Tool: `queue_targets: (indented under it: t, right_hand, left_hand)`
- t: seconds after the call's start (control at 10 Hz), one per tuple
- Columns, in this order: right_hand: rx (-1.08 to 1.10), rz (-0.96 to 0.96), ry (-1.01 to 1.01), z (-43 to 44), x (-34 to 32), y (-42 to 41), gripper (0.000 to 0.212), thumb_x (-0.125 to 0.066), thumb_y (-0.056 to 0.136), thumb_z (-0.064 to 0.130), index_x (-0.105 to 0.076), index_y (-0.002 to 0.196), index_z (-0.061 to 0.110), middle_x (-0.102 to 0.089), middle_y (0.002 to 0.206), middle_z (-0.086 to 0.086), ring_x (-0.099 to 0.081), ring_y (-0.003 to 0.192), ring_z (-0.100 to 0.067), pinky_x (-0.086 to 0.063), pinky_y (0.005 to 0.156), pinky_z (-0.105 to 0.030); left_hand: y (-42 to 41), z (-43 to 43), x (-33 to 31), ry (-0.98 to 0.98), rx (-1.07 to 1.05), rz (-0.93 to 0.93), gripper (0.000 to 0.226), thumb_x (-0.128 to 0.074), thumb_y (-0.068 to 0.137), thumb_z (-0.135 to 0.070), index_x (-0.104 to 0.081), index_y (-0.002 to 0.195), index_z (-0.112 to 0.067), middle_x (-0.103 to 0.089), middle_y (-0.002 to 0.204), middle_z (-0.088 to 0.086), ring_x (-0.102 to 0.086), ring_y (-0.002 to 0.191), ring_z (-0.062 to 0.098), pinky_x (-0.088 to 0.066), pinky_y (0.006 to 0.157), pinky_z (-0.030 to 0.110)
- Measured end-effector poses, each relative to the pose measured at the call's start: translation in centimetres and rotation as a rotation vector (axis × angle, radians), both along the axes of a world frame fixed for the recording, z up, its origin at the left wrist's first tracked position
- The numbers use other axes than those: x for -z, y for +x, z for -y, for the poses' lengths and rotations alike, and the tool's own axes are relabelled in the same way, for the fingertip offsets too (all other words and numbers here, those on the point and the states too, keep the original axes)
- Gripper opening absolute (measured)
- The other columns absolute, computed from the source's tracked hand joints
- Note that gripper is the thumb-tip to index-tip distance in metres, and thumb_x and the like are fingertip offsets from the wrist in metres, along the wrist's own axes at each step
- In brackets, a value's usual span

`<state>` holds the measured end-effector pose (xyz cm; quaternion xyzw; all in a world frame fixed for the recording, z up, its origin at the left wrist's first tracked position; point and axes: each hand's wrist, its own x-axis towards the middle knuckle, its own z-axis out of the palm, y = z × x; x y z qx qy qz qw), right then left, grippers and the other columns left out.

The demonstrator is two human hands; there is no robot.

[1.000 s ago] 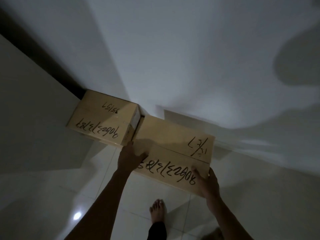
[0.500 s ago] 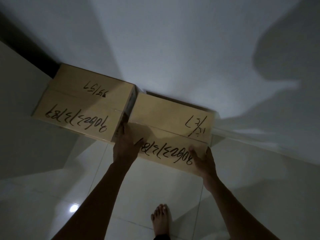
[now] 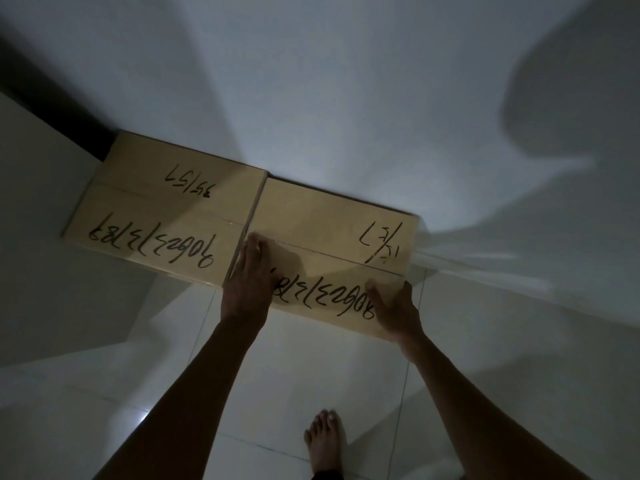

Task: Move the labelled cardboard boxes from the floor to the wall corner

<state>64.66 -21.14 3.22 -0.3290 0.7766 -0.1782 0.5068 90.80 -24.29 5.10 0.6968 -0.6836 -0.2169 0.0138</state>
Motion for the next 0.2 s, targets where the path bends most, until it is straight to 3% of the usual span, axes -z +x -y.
queue_targets:
  t: [0.2]
  right_hand:
    - [-0.167, -0.217, -0.006, 0.1, -3.6, 0.2, 0.085, -0.062, 0.089, 0.05, -0.022, 0.149, 0.004, -0.048, 0.139, -0.024, -0.054, 0.123, -0.042, -0.053, 0.094, -0.05]
  left_hand:
    - [0.1, -1.2, -2.0, 0.055, 0.008, -0.057, 0.084, -0.057, 0.091, -0.036, -0.009, 0.153, -0.004, -0.011, 0.161, 0.022, -0.011, 0.15, 0.036, -0.023, 0.119, 0.051]
